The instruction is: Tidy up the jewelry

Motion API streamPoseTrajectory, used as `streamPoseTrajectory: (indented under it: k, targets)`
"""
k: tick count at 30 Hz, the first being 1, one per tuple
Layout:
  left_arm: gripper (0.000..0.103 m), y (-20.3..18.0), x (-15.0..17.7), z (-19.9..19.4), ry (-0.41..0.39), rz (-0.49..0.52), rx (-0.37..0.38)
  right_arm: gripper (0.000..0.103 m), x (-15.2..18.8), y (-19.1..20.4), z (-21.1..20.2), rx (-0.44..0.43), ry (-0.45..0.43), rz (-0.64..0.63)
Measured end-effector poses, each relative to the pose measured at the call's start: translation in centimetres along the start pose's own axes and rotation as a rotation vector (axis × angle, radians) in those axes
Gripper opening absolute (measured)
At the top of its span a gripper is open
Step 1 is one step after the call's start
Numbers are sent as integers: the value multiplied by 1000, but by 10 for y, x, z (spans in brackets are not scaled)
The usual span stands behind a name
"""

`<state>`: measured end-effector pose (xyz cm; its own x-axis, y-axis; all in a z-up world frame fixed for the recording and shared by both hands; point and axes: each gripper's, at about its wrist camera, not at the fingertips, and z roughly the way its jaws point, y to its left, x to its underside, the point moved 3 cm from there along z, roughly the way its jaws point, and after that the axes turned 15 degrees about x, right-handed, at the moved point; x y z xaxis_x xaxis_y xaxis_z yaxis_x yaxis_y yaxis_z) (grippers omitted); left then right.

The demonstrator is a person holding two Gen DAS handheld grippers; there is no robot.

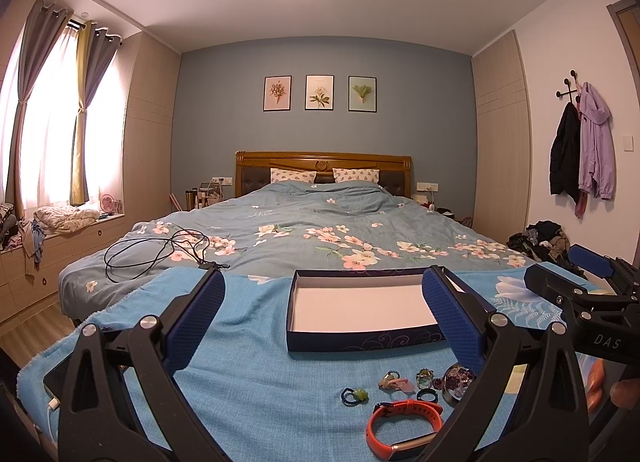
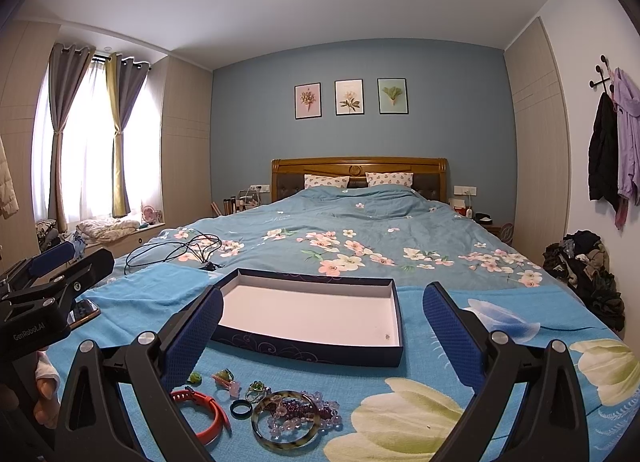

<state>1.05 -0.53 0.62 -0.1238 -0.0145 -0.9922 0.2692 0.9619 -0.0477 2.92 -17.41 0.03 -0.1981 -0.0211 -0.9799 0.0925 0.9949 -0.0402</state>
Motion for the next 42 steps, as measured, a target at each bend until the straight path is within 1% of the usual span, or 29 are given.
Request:
streamPoseTrajectory:
  k: [20,24,28,31,33,35,36,38,39,41,42]
  targets:
    - [97,0,5,4,15,-4,8,97,4,-1,4,-13,18,9]
    - [97,2,7,6,26,-6,14,97,4,-4,6,-18,31,12]
    - [97,7,12,12,64,-16,33,97,7,-7,10,-28,62,12]
    - [97,13,19,21,122,-21,49,97,12,-9,17,-30,115,-4]
    - [97,19,27,30,183,-24,75,97,19,-11,26,-30,182,-26]
    - [97,24,35,38,238,-37,93,96,27,-9,36,-46,252,-39]
    - [97,25,39,42,264,-43,111,95,34,-11,42,-61,303,-37]
    - [97,29,48,50,322,-56,140,84,44,-11,50,-85,371,-42]
    - [97,30,53,53,359,-59,162,82,50,-11,54,-104,413,-47]
    - [93,30,62,60,405,-66,210,69,57,-9,57,-131,457,-52]
    - [92,29,67,63,433,-64,233,68,59,-9,59,-146,479,-56]
